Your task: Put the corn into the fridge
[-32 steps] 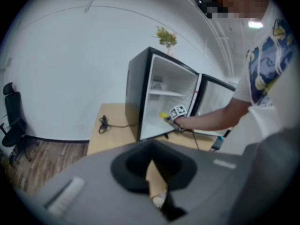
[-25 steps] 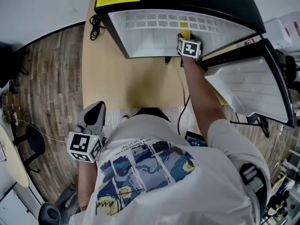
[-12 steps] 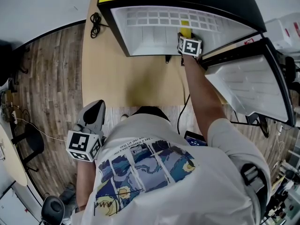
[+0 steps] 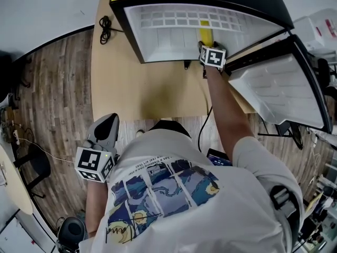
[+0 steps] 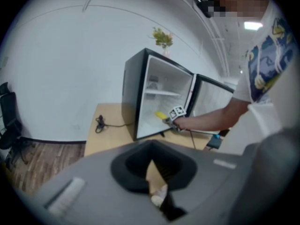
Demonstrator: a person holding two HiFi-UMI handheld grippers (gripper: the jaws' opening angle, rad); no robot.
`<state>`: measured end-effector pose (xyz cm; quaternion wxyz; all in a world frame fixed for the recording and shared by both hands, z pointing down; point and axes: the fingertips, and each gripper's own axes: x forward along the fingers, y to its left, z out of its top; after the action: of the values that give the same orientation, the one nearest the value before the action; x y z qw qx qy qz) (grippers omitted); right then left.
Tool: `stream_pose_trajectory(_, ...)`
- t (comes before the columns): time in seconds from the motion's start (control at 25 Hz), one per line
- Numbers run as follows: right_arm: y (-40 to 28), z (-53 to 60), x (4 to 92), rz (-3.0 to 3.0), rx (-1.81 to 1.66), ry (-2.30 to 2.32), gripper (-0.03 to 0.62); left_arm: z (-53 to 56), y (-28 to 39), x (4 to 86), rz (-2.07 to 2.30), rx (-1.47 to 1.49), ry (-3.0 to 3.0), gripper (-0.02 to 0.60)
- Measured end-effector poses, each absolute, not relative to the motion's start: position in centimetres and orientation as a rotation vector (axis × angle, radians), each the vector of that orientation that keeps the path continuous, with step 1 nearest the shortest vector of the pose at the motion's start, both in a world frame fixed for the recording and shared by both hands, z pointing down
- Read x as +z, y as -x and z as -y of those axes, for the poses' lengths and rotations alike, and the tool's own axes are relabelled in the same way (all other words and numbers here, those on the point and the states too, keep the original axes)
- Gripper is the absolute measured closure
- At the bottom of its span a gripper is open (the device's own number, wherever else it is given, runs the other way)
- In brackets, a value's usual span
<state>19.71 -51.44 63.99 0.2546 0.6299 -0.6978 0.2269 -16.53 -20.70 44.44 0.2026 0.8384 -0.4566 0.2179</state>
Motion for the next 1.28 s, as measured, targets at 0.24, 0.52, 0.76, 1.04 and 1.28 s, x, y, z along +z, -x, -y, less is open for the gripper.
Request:
stream_pose_trajectory(0.24, -20.0, 48.6, 64.0, 1.887, 0.626, -1.709, 0.335, 20.0, 16.3, 44.3, 1.227, 0.602, -2.380, 0.572)
stream_pose_trajectory(0.52, -19.2, 44.8, 63.5, 1.899, 0.633, -1.699, 0.335, 18.7, 16.7, 44.4, 1.171, 0.591, -2.425, 0.572)
stream_pose_trajectory(0.76, -17.6, 41.1, 62.4, 1.923, 0.624, -1.679, 0.336, 17.4, 16.9, 44.4, 1.123, 0.576, -2.464, 0.572)
stream_pose_trajectory(1.04, -15.8, 36.1, 60.8, 1.958, 0.607, -1.666, 0.336, 15.4, 17.7, 44.4, 1.056, 0.561, -2.512, 0.572)
stream_pose_trajectory(1.28, -14.6, 31.3, 59.5, 1.969, 0.597, -1.671, 0.371, 13.6, 18.5, 44.7, 1.005, 0.545, -2.537, 0.572)
